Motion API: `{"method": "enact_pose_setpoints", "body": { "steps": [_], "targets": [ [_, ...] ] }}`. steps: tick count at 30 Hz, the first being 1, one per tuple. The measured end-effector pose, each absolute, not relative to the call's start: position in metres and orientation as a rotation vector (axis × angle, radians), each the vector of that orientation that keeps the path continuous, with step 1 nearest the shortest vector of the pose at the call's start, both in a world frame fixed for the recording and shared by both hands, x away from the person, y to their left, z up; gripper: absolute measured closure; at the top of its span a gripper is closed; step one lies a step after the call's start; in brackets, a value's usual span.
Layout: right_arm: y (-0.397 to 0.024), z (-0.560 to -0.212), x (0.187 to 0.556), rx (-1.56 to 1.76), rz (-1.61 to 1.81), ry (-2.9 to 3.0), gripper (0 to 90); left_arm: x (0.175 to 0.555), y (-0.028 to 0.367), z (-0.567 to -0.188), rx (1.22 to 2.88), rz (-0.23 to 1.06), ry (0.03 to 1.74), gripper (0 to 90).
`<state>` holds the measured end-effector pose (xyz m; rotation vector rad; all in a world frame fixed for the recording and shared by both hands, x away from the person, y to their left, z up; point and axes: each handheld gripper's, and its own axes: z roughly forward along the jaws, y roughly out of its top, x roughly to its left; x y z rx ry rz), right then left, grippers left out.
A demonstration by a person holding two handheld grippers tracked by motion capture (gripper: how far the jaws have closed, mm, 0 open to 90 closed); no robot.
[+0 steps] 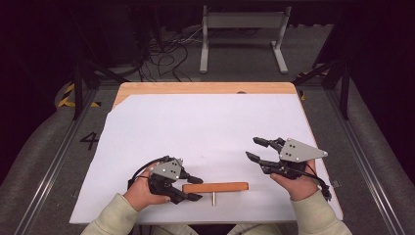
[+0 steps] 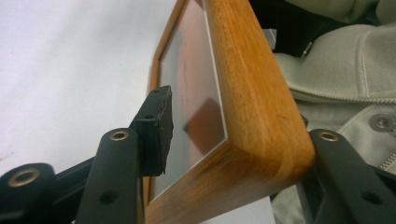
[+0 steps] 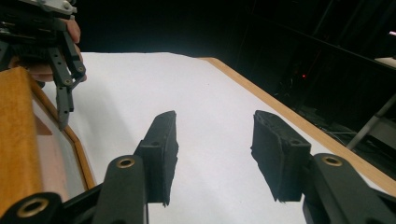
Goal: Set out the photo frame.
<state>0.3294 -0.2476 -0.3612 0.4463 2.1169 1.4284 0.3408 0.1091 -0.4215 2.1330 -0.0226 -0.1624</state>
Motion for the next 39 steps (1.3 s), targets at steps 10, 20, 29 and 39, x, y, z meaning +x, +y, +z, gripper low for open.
{"method": "enact_pose_setpoints", "body": {
  "steps": [10,20,29,39],
  "targets": [
    [-0.249,-0.366,0.332,0.473,1.439,2.136,48.7,0.338,0.108,-0.419,2.129,-0.179,-0.035,41.1],
    [-0.257,-0.373,0.333,0.520,1.436,2.155,48.7,0.338,0.114,-0.408,2.040,-0.212,-0.037,34.3],
    [-0.264,-0.388,0.328,0.554,1.385,2.275,67.2,0.343,0.131,-0.389,1.923,-0.045,0.081,34.5],
    [-0.272,-0.404,0.313,0.557,1.346,2.460,90.0,0.360,0.151,-0.388,1.869,0.173,0.346,33.9]
  ]
}}
